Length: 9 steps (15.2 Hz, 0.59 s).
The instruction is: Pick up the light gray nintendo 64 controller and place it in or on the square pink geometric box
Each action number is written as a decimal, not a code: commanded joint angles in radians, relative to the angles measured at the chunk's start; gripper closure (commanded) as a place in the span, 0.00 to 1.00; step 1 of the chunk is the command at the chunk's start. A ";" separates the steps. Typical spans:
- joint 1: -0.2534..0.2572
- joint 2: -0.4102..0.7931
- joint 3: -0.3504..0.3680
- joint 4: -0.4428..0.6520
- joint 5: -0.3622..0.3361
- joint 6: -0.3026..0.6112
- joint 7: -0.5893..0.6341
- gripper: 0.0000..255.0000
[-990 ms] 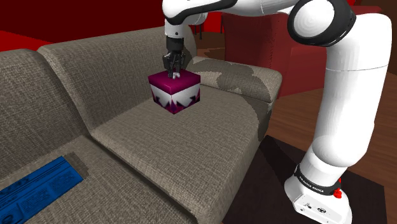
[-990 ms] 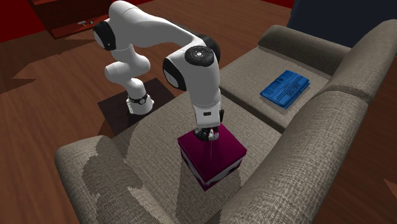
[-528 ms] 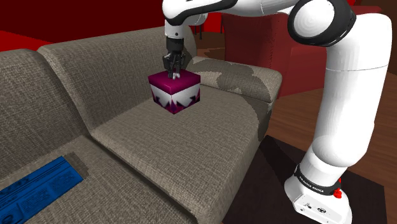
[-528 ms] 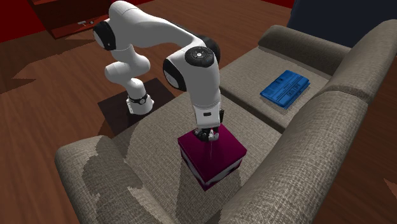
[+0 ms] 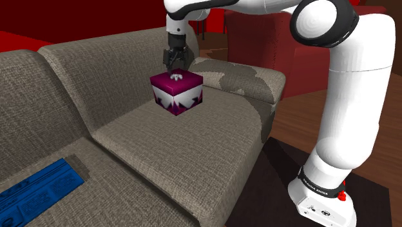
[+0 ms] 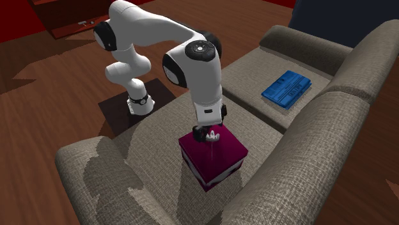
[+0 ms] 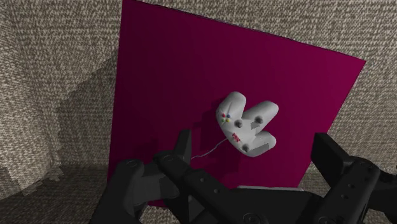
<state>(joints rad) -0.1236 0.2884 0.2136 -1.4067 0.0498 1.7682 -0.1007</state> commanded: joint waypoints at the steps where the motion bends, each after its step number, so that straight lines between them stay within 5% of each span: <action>1: -0.003 -0.005 -0.001 0.050 0.001 -0.056 0.000 0.00; 9: -0.003 -0.002 -0.001 0.081 0.000 -0.084 0.001 0.00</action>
<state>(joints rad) -0.1263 0.2868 0.2126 -1.3255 0.0501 1.6844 -0.1002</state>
